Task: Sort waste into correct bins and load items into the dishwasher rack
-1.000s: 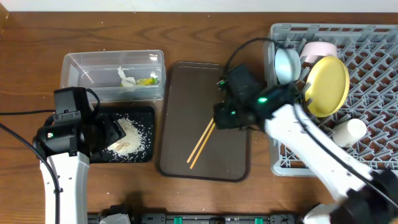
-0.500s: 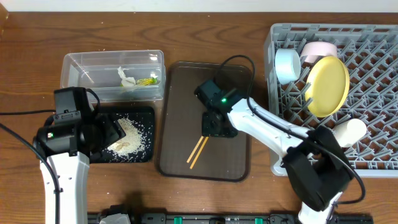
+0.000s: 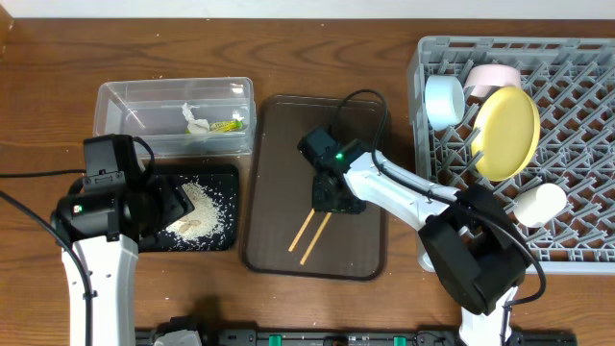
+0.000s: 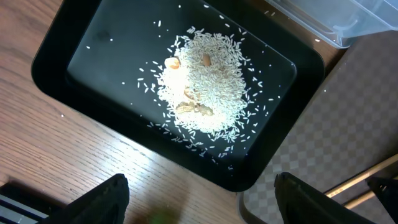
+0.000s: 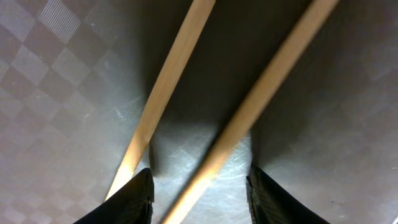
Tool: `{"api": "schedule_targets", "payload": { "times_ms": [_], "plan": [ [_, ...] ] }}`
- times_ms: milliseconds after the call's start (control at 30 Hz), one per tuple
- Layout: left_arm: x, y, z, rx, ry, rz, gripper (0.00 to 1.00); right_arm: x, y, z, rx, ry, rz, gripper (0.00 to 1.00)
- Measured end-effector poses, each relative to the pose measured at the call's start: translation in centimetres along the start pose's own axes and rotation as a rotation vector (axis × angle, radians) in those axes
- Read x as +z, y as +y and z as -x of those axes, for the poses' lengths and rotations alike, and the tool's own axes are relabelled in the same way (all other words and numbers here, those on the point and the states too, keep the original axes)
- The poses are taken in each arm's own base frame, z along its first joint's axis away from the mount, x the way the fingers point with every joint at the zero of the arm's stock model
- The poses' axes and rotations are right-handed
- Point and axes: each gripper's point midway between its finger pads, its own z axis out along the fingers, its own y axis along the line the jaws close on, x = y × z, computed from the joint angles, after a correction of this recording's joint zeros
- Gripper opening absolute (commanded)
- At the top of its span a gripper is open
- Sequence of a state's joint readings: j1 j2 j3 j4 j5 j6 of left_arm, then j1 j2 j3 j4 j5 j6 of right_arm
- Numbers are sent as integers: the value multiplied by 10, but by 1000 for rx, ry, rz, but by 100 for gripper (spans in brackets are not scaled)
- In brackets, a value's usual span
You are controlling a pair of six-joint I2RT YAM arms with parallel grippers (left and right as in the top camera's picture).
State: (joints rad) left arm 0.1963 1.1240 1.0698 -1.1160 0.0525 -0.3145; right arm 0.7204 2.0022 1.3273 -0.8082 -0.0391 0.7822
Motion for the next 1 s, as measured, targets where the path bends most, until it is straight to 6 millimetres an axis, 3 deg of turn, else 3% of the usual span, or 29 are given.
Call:
{"api": "schedule_targets", "payload": {
  "times_ms": [400, 500, 767, 867, 1000],
  "plan": [
    [0, 0, 0, 0, 0, 0, 78, 0, -12, -4, 11, 10, -57, 15],
    [0, 0, 0, 0, 0, 0, 78, 0, -13, -4, 19, 10, -61, 4],
    [0, 0, 0, 0, 0, 0, 78, -4, -28, 8, 38, 7, -61, 1],
    [0, 0, 0, 0, 0, 0, 78, -19, -37, 20, 21, -18, -43, 1],
    [0, 0, 0, 0, 0, 0, 78, -64, -53, 39, -11, -99, 9, 1]
  ]
}}
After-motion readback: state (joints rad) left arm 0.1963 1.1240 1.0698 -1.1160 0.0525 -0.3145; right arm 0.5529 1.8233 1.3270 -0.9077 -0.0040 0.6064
